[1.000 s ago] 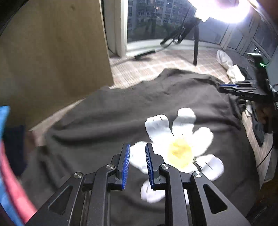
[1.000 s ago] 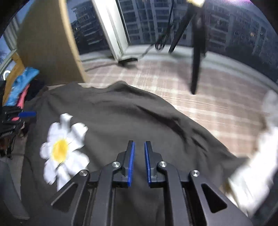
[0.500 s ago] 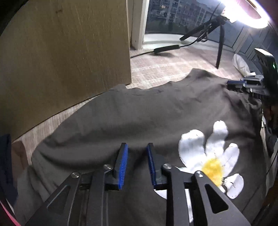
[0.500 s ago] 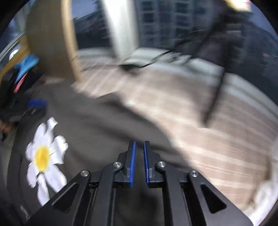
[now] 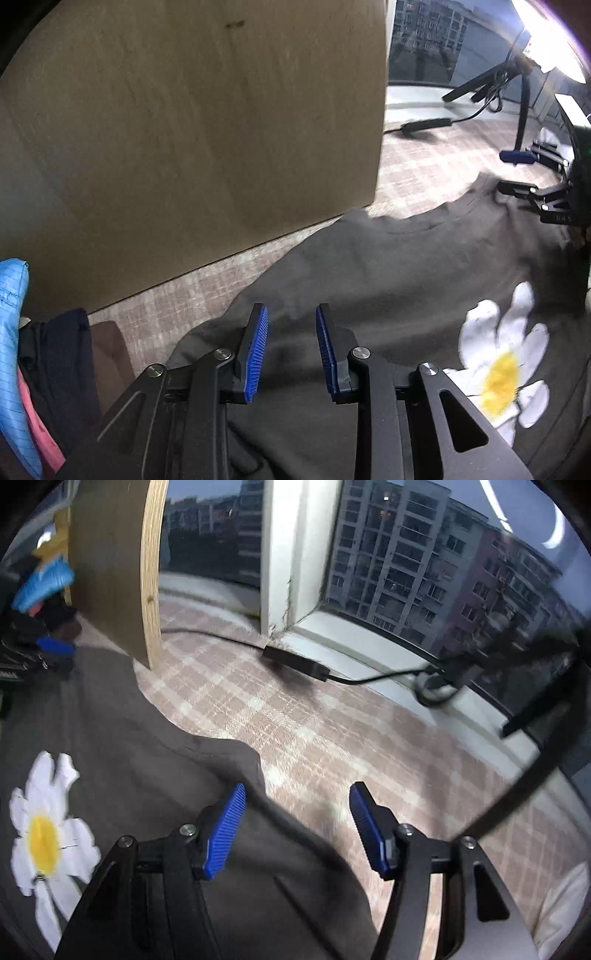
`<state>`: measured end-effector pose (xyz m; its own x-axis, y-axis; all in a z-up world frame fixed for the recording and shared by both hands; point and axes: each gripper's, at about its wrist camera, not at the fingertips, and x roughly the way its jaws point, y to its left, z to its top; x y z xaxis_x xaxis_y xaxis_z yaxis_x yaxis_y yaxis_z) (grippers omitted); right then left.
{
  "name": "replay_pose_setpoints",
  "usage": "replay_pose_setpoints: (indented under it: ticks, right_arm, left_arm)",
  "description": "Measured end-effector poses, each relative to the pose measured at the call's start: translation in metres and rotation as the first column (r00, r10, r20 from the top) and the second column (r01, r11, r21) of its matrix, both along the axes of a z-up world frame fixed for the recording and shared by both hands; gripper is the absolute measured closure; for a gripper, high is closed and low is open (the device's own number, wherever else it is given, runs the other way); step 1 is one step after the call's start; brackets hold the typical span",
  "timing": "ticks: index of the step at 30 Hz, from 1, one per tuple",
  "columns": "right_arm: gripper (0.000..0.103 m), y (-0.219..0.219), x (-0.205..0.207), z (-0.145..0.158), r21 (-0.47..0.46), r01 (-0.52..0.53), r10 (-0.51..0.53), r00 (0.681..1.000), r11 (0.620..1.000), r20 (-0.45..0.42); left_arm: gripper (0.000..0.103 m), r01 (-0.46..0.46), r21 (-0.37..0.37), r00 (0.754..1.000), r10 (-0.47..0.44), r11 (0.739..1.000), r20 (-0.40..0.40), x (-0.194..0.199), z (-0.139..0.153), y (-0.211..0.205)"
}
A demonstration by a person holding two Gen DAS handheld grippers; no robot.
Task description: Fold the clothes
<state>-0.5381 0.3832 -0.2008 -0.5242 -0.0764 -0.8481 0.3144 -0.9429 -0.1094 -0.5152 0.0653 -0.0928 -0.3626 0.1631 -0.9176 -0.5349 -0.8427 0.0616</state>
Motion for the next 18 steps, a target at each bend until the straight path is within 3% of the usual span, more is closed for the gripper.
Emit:
replay_pose_setpoints:
  ticks: [1, 2, 3, 4, 8, 9, 10, 11, 13, 15, 18]
  right_arm:
    - [0.048, -0.003, -0.002, -0.002, -0.015, -0.022, 0.022, 1.000, 1.000, 0.018]
    - [0.076, -0.006, -0.005, -0.005, -0.030, -0.043, 0.045, 0.998, 0.999, 0.035]
    - [0.097, -0.009, -0.007, -0.007, -0.042, -0.060, 0.062, 0.997, 0.997, 0.046]
    - [0.099, -0.010, -0.007, -0.004, -0.033, -0.051, 0.052, 0.998, 0.998, 0.023]
    - [0.099, -0.012, -0.009, 0.007, 0.000, -0.016, 0.016, 0.999, 1.000, -0.051]
    - [0.098, -0.014, -0.011, 0.004, 0.014, -0.022, 0.022, 0.999, 1.000, -0.030]
    - [0.092, -0.017, -0.013, 0.000, 0.055, -0.020, 0.021, 1.000, 0.998, -0.012]
    - [0.078, -0.019, -0.015, -0.004, 0.093, -0.016, 0.016, 1.000, 0.996, 0.001]
    - [0.061, -0.017, -0.013, 0.001, 0.122, 0.029, -0.026, 0.999, 0.992, -0.028]
    - [0.061, -0.011, -0.009, 0.015, 0.084, 0.052, -0.046, 0.997, 0.995, -0.068]
    - [0.061, -0.013, 0.002, 0.033, 0.001, 0.020, -0.020, 0.997, 1.000, -0.074]
  left_arm:
    - [0.077, -0.003, -0.007, 1.000, 0.003, 1.000, 0.002, 0.001, -0.002, -0.002]
    - [0.077, -0.001, -0.002, 1.000, 0.001, 1.000, 0.009, 0.001, -0.004, -0.004]
    - [0.076, -0.003, 0.002, 1.000, 0.003, 1.000, 0.012, 0.001, -0.005, -0.006]
    - [0.076, -0.012, -0.003, 1.000, 0.012, 1.000, 0.010, -0.002, -0.008, -0.007]
    - [0.076, -0.039, 0.002, 0.999, 0.039, 0.999, 0.007, -0.011, -0.011, -0.011]
    - [0.076, -0.042, -0.004, 0.999, 0.042, 0.999, 0.002, -0.012, -0.011, -0.012]
    - [0.076, -0.044, -0.011, 0.999, 0.044, 0.999, -0.004, -0.012, -0.012, -0.012]
    - [0.076, -0.052, -0.004, 0.999, 0.052, 0.999, 0.000, -0.014, -0.013, -0.012]
    - [0.076, -0.053, 0.035, 0.999, 0.053, 0.998, 0.005, -0.014, -0.008, -0.010]
    - [0.076, -0.002, 0.129, 1.000, 0.003, 0.992, -0.009, -0.006, 0.006, -0.002]
    - [0.076, 0.056, 0.159, 0.998, -0.055, 0.986, -0.010, 0.002, 0.009, 0.011]
